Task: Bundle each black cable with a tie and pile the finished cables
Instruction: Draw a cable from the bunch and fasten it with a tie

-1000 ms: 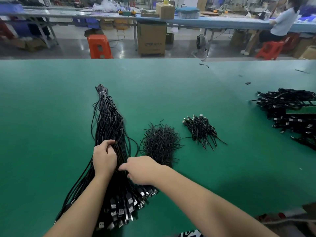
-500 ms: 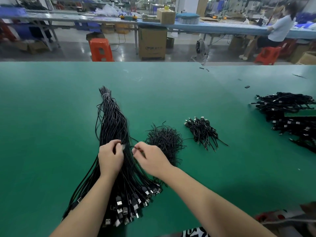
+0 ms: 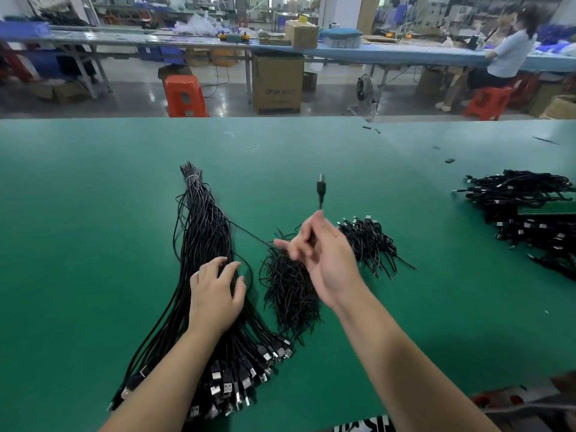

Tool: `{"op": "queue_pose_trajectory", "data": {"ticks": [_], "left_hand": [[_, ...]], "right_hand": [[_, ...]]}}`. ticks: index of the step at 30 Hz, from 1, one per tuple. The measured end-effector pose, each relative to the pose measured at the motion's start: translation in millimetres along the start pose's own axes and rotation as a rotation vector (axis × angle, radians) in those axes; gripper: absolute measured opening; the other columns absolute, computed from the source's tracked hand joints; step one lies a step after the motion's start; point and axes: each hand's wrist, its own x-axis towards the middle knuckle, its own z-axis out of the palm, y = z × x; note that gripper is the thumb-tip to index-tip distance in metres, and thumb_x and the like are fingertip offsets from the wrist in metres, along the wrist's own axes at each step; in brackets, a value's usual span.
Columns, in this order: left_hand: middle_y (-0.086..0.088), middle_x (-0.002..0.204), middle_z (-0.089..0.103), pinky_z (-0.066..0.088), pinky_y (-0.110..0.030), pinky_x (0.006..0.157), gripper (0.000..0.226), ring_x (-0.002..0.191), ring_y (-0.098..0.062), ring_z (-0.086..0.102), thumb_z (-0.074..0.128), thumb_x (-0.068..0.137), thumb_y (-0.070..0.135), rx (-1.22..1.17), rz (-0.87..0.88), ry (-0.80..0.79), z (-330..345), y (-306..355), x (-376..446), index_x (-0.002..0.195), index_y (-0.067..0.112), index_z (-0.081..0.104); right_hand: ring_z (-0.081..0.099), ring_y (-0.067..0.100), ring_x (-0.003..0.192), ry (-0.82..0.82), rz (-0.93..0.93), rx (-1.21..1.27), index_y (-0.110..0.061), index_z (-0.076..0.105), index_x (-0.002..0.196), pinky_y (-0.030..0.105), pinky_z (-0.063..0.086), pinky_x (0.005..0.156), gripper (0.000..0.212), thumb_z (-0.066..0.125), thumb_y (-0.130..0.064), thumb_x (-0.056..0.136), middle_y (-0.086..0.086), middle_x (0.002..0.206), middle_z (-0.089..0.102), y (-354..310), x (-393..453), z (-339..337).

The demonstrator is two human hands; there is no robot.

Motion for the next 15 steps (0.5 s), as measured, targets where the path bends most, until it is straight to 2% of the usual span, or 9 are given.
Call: {"op": "queue_pose_trajectory", "data": {"ticks": [1, 2, 3, 5, 8, 11, 13, 15], "left_hand": [[-0.006, 0.123, 0.060, 0.039, -0.048, 0.101, 0.042, 0.118, -0.026, 0.052, 0.050, 0.090, 0.037, -0.037, -0.029, 0.002, -0.3, -0.4, 0.8, 0.119, 0.014, 0.070], [-0.004, 0.121, 0.061, 0.039, -0.047, 0.102, 0.040, 0.117, -0.024, 0.053, 0.049, 0.092, 0.036, -0.083, -0.052, 0.004, -0.8, -0.8, 1.5, 0.118, 0.013, 0.070], [-0.003, 0.119, 0.062, 0.039, -0.046, 0.102, 0.037, 0.116, -0.022, 0.053, 0.049, 0.094, 0.034, -0.139, -0.078, 0.007, -2.3, -0.7, 2.4, 0.117, 0.014, 0.070], [0.000, 0.117, 0.064, 0.040, -0.043, 0.102, 0.029, 0.115, -0.021, 0.055, 0.051, 0.099, 0.028, -0.300, -0.176, 0.004, -9.5, 2.3, 6.2, 0.119, 0.016, 0.068], [0.000, 0.108, 0.067, 0.047, -0.037, 0.091, 0.025, 0.106, -0.022, 0.062, 0.048, 0.102, 0.022, -0.488, -0.338, -0.012, -31.8, 14.2, 20.5, 0.116, 0.018, 0.069], [0.007, 0.105, 0.073, 0.051, -0.032, 0.088, 0.032, 0.101, -0.013, 0.066, 0.044, 0.101, 0.030, -0.722, -0.198, -0.133, -70.0, 40.4, 33.8, 0.107, 0.025, 0.075], [0.005, 0.113, 0.073, 0.054, -0.032, 0.089, 0.038, 0.106, -0.013, 0.067, 0.039, 0.101, 0.035, -0.988, -0.061, -0.308, -96.8, 62.5, 40.2, 0.114, 0.029, 0.074], [0.001, 0.123, 0.071, 0.055, -0.035, 0.095, 0.039, 0.115, -0.016, 0.065, 0.035, 0.105, 0.033, -1.142, 0.001, -0.454, -115.7, 81.4, 44.7, 0.122, 0.031, 0.071]], "right_hand": [[0.042, 0.016, 0.050, 0.006, 0.007, 0.081, -0.017, 0.056, 0.074, 0.032, 0.057, 0.065, 0.039, 0.048, -0.049, 0.095, -0.002, 0.056, 0.034, -9.1, 0.1, -0.4], [0.030, 0.013, 0.048, 0.007, 0.015, 0.130, -0.018, 0.056, 0.072, 0.026, 0.045, 0.049, 0.040, 0.049, -0.050, 0.095, -0.004, 0.057, 0.028, -16.2, 0.5, -1.3], [0.022, 0.011, 0.048, -0.002, 0.026, 0.146, -0.019, 0.056, 0.070, 0.022, 0.032, 0.041, 0.041, 0.048, -0.048, 0.098, -0.005, 0.058, 0.024, -21.2, 1.1, -2.7], [0.015, 0.011, 0.050, -0.045, 0.059, 0.092, -0.018, 0.057, 0.071, 0.022, 0.017, 0.040, 0.038, 0.049, -0.040, 0.101, -0.006, 0.058, 0.022, -24.5, 0.1, -4.8], [0.016, 0.011, 0.050, -0.130, 0.126, -0.043, -0.018, 0.060, 0.073, 0.022, 0.017, 0.039, 0.024, 0.051, -0.031, 0.092, -0.007, 0.057, 0.028, -16.7, -6.2, -5.7], [0.018, 0.011, 0.049, -0.181, 0.162, -0.110, -0.020, 0.063, 0.077, 0.021, 0.019, 0.040, 0.025, 0.048, -0.031, 0.094, -0.009, 0.058, 0.030, -3.6, -11.5, -6.9], [0.017, 0.013, 0.050, -0.198, 0.177, -0.155, -0.020, 0.063, 0.078, 0.021, 0.019, 0.040, 0.023, 0.049, -0.032, 0.092, -0.007, 0.058, 0.028, 2.1, -13.2, -6.9], [0.015, 0.014, 0.050, -0.204, 0.189, -0.206, -0.020, 0.064, 0.076, 0.021, 0.019, 0.040, 0.021, 0.053, -0.035, 0.088, -0.005, 0.058, 0.025, 4.6, -13.9, -5.2]]}}
